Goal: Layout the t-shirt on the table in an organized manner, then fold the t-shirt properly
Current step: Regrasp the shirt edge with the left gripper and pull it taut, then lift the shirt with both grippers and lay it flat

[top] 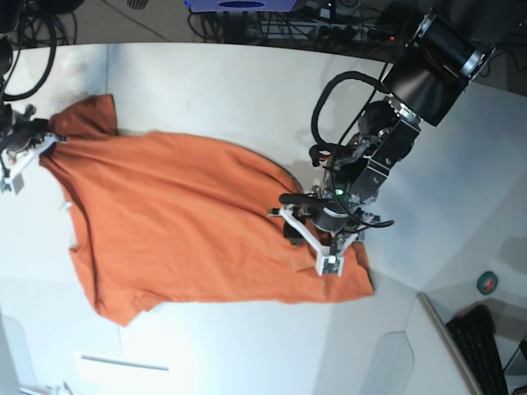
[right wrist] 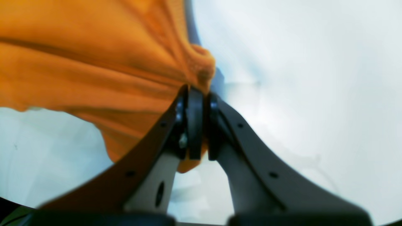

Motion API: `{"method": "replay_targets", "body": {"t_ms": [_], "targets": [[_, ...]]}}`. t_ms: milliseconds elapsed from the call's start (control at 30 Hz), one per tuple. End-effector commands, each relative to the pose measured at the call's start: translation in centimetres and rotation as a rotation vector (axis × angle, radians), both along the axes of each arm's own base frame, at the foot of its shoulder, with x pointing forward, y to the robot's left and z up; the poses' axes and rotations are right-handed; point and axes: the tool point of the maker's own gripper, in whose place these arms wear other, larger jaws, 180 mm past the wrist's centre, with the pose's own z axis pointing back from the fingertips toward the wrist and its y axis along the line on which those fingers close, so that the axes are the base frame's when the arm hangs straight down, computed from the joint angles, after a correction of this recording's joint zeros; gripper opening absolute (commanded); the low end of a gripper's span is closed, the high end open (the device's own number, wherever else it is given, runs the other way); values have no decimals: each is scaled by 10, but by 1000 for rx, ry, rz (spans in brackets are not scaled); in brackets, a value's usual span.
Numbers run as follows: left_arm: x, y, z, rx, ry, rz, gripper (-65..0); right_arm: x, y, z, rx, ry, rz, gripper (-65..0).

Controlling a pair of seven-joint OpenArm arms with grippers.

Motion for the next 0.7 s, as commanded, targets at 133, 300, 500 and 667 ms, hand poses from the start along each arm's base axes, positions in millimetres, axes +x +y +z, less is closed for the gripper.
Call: {"method": "replay_targets", "body": {"t_ms": [133,300,500,667], "targets": [[-27,-54,44,-136,-32,-111,-281,11,-10,12,-26,-41,5,-650],[-71,-25,20,-201,49,27,-283,12,-10,13,-27,-44,6,-650],[-100,13,-12,-268,78,209,-283,12,-11,13,-27,-45,5,-650],[-109,0,-55,-290,164,177,-285,13,-11,14,-27,-48,4,-650]]}}
